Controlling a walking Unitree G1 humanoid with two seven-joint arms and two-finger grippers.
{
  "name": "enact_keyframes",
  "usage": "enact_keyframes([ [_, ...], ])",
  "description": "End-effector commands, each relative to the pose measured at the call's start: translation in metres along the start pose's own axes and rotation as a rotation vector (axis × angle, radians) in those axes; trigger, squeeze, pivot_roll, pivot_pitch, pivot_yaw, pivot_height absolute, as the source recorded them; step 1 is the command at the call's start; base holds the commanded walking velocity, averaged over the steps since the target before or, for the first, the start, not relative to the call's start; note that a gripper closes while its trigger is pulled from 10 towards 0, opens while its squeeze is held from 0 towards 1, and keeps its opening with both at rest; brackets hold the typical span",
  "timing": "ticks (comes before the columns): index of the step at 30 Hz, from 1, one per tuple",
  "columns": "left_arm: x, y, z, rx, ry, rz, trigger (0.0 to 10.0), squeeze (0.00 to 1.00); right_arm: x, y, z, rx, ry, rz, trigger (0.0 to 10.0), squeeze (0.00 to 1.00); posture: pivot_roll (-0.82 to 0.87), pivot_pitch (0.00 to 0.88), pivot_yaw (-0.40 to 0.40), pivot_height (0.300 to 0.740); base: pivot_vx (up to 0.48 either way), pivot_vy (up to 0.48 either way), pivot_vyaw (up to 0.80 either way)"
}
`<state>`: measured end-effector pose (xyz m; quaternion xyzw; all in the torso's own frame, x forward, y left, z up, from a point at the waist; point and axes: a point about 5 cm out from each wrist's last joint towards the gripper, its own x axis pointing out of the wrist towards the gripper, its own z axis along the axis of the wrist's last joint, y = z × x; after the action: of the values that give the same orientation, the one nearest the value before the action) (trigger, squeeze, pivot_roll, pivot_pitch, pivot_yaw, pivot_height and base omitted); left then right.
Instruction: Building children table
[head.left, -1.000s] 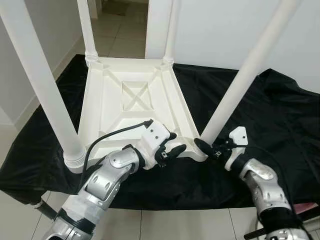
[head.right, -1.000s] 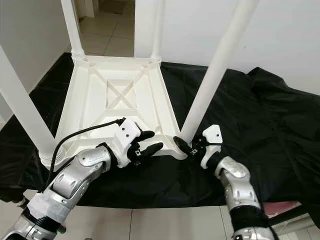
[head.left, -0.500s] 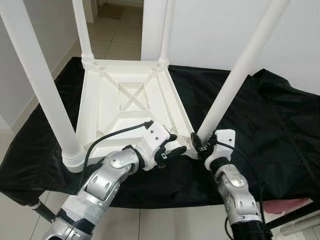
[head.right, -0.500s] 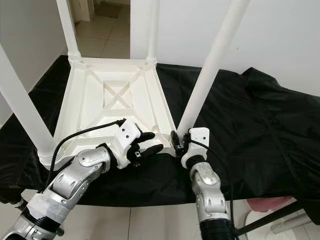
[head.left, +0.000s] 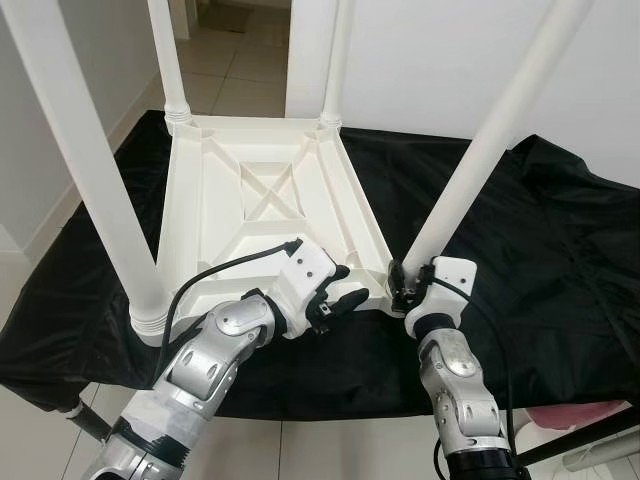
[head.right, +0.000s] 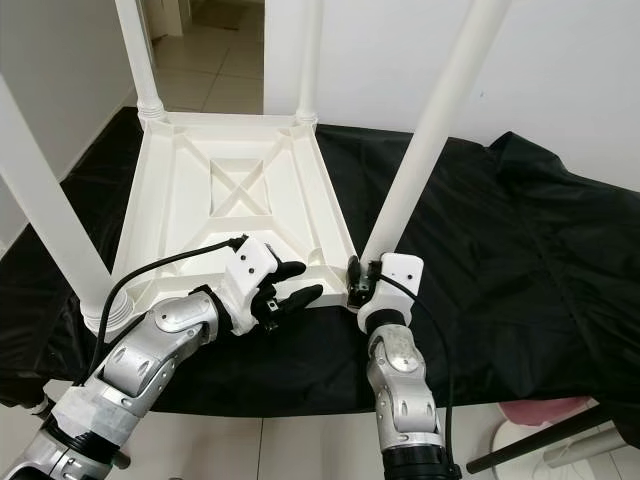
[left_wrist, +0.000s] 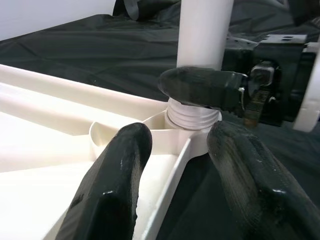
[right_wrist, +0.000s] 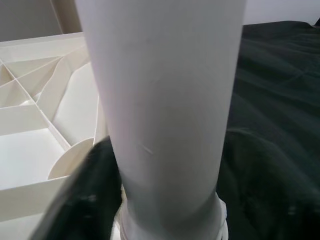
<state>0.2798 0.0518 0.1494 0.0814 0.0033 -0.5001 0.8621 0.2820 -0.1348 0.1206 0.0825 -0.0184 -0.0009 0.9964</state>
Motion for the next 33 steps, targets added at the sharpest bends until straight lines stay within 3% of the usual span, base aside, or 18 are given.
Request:
enact_keyframes([
  [1,0.000,-0.002,-0.001,0.010,0.005,-0.039,10.0,0.00,-0.003,0.008,0.000,0.051,-0.011,0.007,10.0,1.00,-0.01,0.000,-0.099,0.740,0.000,0.000,0.00],
  [5,-0.001,0.000,0.000,0.032,0.003,-0.007,10.0,0.00,-0.004,0.001,0.002,-0.010,-0.034,0.033,10.0,1.00,-0.01,0.000,-0.100,0.740,0.000,0.000,0.00],
  [10,-0.001,-0.002,-0.003,0.030,0.011,0.028,10.0,0.00,-0.004,-0.007,0.007,0.060,-0.070,0.080,10.0,1.00,-0.01,0.000,-0.107,0.740,0.000,0.000,0.00],
  [16,-0.001,-0.008,-0.002,0.010,-0.027,0.036,10.0,0.00,-0.004,-0.011,0.009,0.036,-0.084,0.128,10.0,1.00,-0.01,0.000,-0.107,0.740,0.000,0.000,0.00],
  [17,-0.002,-0.012,-0.001,0.002,-0.043,0.022,10.0,0.00,-0.004,-0.015,0.009,0.017,-0.083,0.150,10.0,0.00,-0.01,0.000,-0.109,0.740,0.000,0.000,0.00],
  [29,-0.004,-0.023,-0.004,-0.022,-0.049,-0.048,10.0,0.00,-0.001,-0.032,0.009,-0.043,-0.056,0.375,10.0,0.00,-0.01,0.000,-0.109,0.740,0.000,0.000,0.00],
  [30,-0.004,-0.024,-0.004,-0.022,-0.037,-0.070,10.0,0.00,0.005,-0.039,0.007,-0.076,-0.031,0.446,10.0,0.00,-0.01,0.000,-0.101,0.740,0.000,0.000,0.00],
  [33,-0.004,-0.024,-0.004,-0.012,-0.036,-0.071,10.0,0.00,0.008,-0.041,0.005,-0.096,-0.018,0.469,10.0,0.00,-0.01,0.000,-0.101,0.740,0.000,0.000,0.00],
])
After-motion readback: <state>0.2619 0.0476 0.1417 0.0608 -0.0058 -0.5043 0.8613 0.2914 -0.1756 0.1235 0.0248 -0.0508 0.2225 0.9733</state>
